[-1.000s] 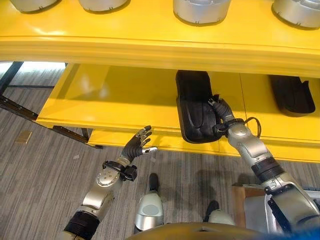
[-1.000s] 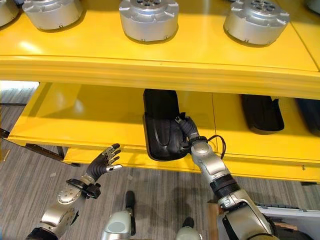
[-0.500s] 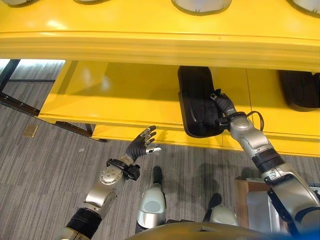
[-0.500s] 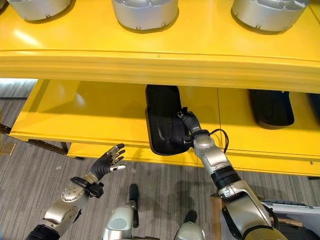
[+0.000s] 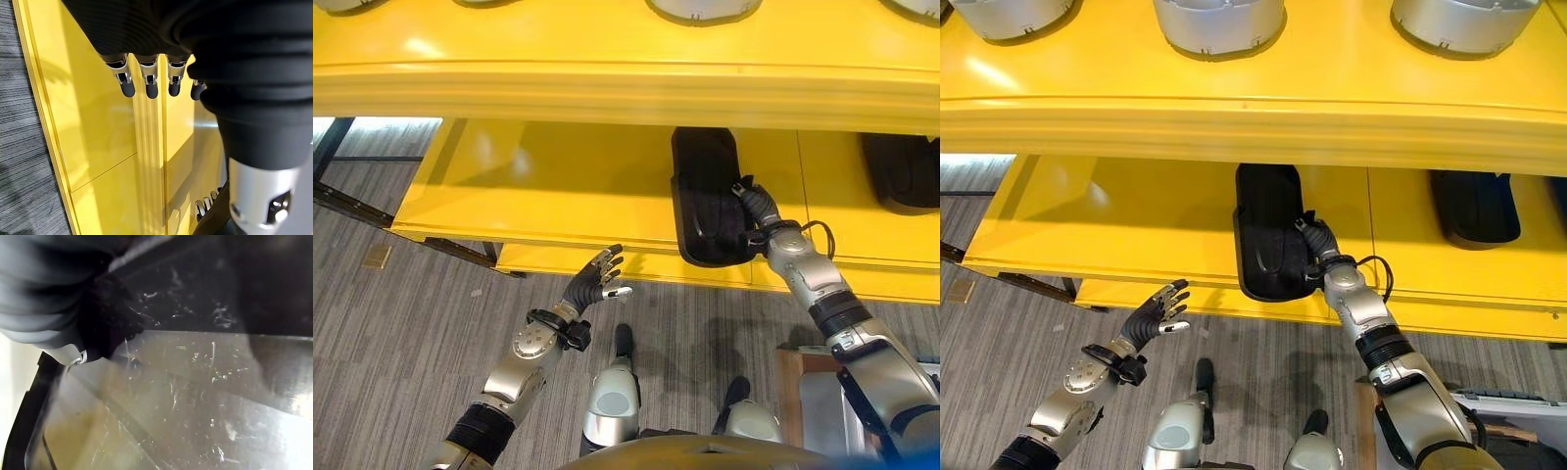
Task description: Move parts from the plastic box to the shelf.
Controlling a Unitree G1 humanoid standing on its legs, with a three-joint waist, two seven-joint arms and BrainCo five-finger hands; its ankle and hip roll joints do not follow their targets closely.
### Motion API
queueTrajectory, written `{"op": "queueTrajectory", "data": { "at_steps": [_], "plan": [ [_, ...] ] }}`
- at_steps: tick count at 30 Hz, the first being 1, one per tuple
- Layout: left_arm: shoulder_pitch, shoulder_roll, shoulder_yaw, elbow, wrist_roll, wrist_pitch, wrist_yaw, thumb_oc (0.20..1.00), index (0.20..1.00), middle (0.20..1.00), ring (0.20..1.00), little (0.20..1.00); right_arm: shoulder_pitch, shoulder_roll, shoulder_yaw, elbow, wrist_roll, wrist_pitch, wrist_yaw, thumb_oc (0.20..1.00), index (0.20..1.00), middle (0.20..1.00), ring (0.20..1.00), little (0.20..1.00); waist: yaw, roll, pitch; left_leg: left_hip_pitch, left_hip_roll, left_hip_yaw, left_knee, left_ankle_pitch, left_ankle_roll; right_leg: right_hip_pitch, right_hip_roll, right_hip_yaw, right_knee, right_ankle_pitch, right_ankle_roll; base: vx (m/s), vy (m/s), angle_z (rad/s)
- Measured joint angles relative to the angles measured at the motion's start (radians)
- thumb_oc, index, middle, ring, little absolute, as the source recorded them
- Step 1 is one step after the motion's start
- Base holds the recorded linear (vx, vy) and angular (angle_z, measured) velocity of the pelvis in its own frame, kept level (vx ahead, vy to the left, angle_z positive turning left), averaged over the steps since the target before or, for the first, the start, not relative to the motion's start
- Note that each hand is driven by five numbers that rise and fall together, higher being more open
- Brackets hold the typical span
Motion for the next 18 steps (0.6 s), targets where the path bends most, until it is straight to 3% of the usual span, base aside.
{"op": "queueTrajectory", "data": {
  "at_steps": [14,18],
  "plan": [
    [0.000,0.000,-0.009,0.001,0.000,-0.001,0.000,1.000,1.000,1.000,1.000,1.000,-0.008,0.000,-0.011,0.005,0.000,-0.001,-0.039,0.200,0.200,0.200,0.200,0.200,-0.001,0.001,0.001,0.000,0.000,0.004,0.004,0.000,0.000,-0.014,-0.004,0.013,0.021,-0.005,-0.004,0.00,0.001,-0.01],
    [-0.007,0.000,-0.016,0.004,0.000,-0.002,0.001,1.000,1.000,1.000,1.000,1.000,-0.055,-0.008,-0.013,0.028,-0.001,-0.012,-0.048,0.200,0.200,0.200,0.200,0.200,-0.003,0.016,0.008,0.000,0.000,0.004,0.006,0.000,0.000,-0.018,-0.007,0.021,0.029,-0.006,-0.003,0.00,0.001,-0.03]
  ]
}}
